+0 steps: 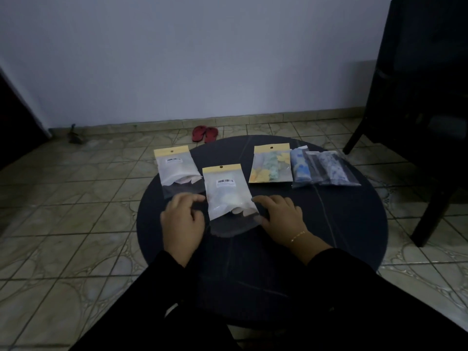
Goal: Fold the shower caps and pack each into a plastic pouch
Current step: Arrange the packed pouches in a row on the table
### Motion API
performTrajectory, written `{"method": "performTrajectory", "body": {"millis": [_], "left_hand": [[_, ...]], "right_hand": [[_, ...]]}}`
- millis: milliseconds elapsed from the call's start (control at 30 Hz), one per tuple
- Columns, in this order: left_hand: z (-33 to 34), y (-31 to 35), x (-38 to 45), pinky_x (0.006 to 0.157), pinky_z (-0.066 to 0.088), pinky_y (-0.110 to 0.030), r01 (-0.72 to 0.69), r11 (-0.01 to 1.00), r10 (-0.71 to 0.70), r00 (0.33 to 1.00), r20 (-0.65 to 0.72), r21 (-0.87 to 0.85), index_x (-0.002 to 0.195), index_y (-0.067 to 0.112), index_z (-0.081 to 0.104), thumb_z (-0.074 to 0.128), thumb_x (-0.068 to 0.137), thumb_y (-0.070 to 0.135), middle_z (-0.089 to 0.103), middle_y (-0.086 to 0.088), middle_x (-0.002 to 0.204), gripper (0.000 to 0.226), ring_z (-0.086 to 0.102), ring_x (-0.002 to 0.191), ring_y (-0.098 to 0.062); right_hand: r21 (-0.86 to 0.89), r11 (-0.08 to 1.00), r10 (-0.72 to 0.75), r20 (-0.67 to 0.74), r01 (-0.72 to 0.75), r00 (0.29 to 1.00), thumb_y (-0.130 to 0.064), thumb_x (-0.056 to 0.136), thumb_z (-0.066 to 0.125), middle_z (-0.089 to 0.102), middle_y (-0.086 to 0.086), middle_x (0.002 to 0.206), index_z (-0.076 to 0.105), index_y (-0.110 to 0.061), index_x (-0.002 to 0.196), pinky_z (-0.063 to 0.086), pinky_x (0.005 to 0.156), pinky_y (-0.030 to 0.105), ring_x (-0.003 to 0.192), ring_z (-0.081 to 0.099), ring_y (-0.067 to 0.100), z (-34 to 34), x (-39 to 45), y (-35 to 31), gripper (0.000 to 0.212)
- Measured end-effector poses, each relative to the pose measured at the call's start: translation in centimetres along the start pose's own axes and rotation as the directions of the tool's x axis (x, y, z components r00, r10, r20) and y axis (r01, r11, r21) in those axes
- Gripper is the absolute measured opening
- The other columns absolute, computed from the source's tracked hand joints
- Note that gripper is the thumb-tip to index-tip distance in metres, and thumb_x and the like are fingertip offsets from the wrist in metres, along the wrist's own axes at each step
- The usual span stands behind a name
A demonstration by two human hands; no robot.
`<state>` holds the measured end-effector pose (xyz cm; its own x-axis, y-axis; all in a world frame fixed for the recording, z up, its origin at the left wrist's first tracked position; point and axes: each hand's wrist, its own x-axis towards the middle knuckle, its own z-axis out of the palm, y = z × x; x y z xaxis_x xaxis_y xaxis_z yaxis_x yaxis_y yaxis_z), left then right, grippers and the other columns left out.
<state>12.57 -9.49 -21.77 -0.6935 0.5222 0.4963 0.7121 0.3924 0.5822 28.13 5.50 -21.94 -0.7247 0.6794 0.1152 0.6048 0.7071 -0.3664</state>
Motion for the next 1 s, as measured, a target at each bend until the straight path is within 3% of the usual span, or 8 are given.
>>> {"method": "performTrajectory", "body": {"millis": [67, 133, 333, 533, 667, 767, 1000], "left_hand": [[0.1, -1.6, 0.3, 0.091, 0.036, -0.035, 0.01, 0.999, -0.017, 0.981, 0.192, 0.037, 0.103, 0.024, 0.068, 0.061, 0.077, 0.003, 0.049, 0.007, 0.11, 0.033, 0.048, 0.108, -0.023], [0.3, -2.2, 0.2, 0.096, 0.031, -0.031, 0.031, 0.999, -0.042, 0.953, 0.299, 0.041, 0.105, 0.029, 0.067, 0.068, 0.08, 0.014, 0.04, 0.012, 0.113, 0.029, 0.041, 0.115, -0.019], [0.3, -1.8, -0.1, 0.101, 0.031, -0.031, 0.051, 0.996, -0.029, 0.959, 0.281, -0.073, 0.089, 0.031, 0.07, 0.08, 0.071, 0.034, 0.042, 0.013, 0.115, 0.02, 0.035, 0.112, -0.007], [-0.2, -2.1, 0.2, 0.099, 0.03, -0.03, 0.126, 0.991, -0.109, 0.949, 0.297, -0.036, 0.084, 0.029, 0.074, 0.071, 0.079, 0.042, 0.043, 0.011, 0.117, 0.014, 0.036, 0.114, -0.01], [-0.8, -1.7, 0.3, 0.093, 0.019, -0.031, 0.174, 0.979, -0.201, 0.914, 0.352, 0.105, 0.082, 0.041, 0.068, 0.064, 0.079, 0.055, 0.041, 0.018, 0.119, 0.015, 0.032, 0.119, -0.011], [-1.1, -1.4, 0.2, 0.097, 0.019, -0.036, 0.205, 0.956, -0.274, 0.88, 0.389, 0.209, 0.08, 0.047, 0.064, 0.058, 0.079, 0.063, 0.041, 0.017, 0.124, 0.017, 0.03, 0.123, -0.013], [-0.9, -0.8, 0.3, 0.102, 0.016, -0.037, 0.276, 0.922, -0.367, 0.845, 0.388, 0.269, 0.09, 0.048, 0.066, 0.049, 0.082, 0.068, 0.041, 0.016, 0.127, 0.028, 0.027, 0.125, -0.014]], "right_hand": [[0.02, 1.0, -0.001, 0.028, 0.0, 1.0, -0.043, 0.091, 0.052, 0.041, -0.001, 0.136, 0.042, -0.043, 0.132, 0.029, 0.099, 0.04, 0.124, 0.035, 0.024, 0.0, 0.5, 0.1, 0.042], [0.047, 0.999, 0.015, 0.046, -0.017, 0.999, -0.043, 0.09, 0.053, 0.041, -0.002, 0.136, 0.047, -0.042, 0.128, 0.03, 0.098, 0.039, 0.124, 0.035, 0.024, -0.1, 0.9, 0.2, 0.038], [0.109, 0.994, 0.018, 0.007, -0.019, 1.0, -0.04, 0.092, 0.052, 0.045, -0.006, 0.13, 0.059, -0.039, 0.117, 0.029, 0.094, 0.035, 0.121, 0.038, 0.019, -0.3, 0.8, 0.1, 0.026], [0.1, 0.994, 0.048, 0.055, -0.054, 0.997, -0.048, 0.092, 0.049, 0.045, -0.009, 0.13, 0.064, -0.038, 0.112, 0.026, 0.09, 0.033, 0.121, 0.036, 0.016, -0.5, 0.5, 0.1, 0.027], [0.096, 0.991, 0.082, 0.102, -0.092, 0.991, -0.052, 0.092, 0.045, 0.044, -0.01, 0.134, 0.064, -0.035, 0.114, 0.024, 0.097, 0.036, 0.126, 0.03, 0.017, -0.5, 0.4, -0.2, 0.033], [0.081, 0.991, 0.095, 0.126, -0.106, 0.987, -0.051, 0.094, 0.042, 0.042, -0.01, 0.135, 0.063, -0.034, 0.115, 0.022, 0.098, 0.037, 0.128, 0.027, 0.016, -0.4, 0.3, -0.5, 0.034], [0.055, 0.985, 0.152, 0.146, -0.161, 0.978, -0.048, 0.096, 0.038, 0.039, -0.008, 0.134, 0.061, -0.031, 0.118, 0.022, 0.098, 0.037, 0.127, 0.026, 0.017, -0.3, 0.4, -1.3, 0.036]]}}
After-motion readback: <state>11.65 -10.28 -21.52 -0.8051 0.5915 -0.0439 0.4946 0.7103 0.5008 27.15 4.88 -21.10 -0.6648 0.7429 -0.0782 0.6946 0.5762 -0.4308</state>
